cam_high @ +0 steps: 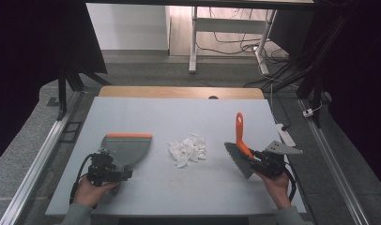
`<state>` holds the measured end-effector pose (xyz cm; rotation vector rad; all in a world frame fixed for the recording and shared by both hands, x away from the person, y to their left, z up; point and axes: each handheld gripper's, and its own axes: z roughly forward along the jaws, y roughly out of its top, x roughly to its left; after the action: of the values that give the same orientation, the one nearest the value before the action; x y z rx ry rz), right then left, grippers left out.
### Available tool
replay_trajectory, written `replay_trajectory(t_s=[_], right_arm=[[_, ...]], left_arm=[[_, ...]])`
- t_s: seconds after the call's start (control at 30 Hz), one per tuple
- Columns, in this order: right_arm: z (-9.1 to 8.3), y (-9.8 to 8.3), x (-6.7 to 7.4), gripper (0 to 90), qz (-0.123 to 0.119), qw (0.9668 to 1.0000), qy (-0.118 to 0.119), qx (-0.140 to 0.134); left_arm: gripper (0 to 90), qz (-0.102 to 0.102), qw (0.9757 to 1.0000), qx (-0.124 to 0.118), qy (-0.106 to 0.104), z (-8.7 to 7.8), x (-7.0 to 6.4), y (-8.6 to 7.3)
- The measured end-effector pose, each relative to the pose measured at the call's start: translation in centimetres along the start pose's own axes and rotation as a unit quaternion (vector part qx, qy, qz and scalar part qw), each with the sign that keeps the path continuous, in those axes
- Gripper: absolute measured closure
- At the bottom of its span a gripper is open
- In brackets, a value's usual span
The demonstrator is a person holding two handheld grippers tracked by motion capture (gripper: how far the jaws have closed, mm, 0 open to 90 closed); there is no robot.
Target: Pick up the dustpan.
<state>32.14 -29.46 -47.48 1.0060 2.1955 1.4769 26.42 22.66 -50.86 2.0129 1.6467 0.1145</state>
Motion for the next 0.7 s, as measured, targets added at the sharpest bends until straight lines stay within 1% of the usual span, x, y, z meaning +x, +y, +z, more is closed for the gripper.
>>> replay_trajectory(t_s=[0.1,0.2,0.27,0.3,0.43,0.63,0.7], right_arm=[[0.0,0.0,0.0,70.0,0.000,1.0000,-0.001,-0.001],[0.1,0.0,0.0,70.0,-0.001,1.0000,-0.002,0.001],[0.1,0.0,0.0,70.0,-0.001,1.0000,-0.002,0.002],[0.1,0.0,0.0,70.1,-0.003,1.0000,-0.002,0.003],[0.1,0.0,0.0,70.0,-0.003,1.0000,-0.004,0.003],[0.2,0.0,-0.1,70.1,-0.004,1.0000,-0.005,0.004],[0.2,0.0,0.0,70.0,-0.004,1.0000,-0.005,0.004]], left_arm=[[17.7,-0.006,1.0000,-0.003,0.006,0.1,0.2,-0.1],[19.9,-0.012,0.9999,-0.006,0.007,0.2,0.4,-0.2],[22.3,-0.013,0.9999,-0.006,0.005,0.3,0.4,-0.2],[22.9,-0.017,0.9998,-0.007,0.000,0.5,0.6,-0.2],[27.4,-0.027,0.9996,-0.009,-0.004,0.9,0.8,-0.2],[39.4,-0.037,0.9992,-0.014,-0.005,1.5,0.9,-0.2],[44.3,-0.039,0.9991,-0.019,0.000,1.6,0.8,-0.2]])
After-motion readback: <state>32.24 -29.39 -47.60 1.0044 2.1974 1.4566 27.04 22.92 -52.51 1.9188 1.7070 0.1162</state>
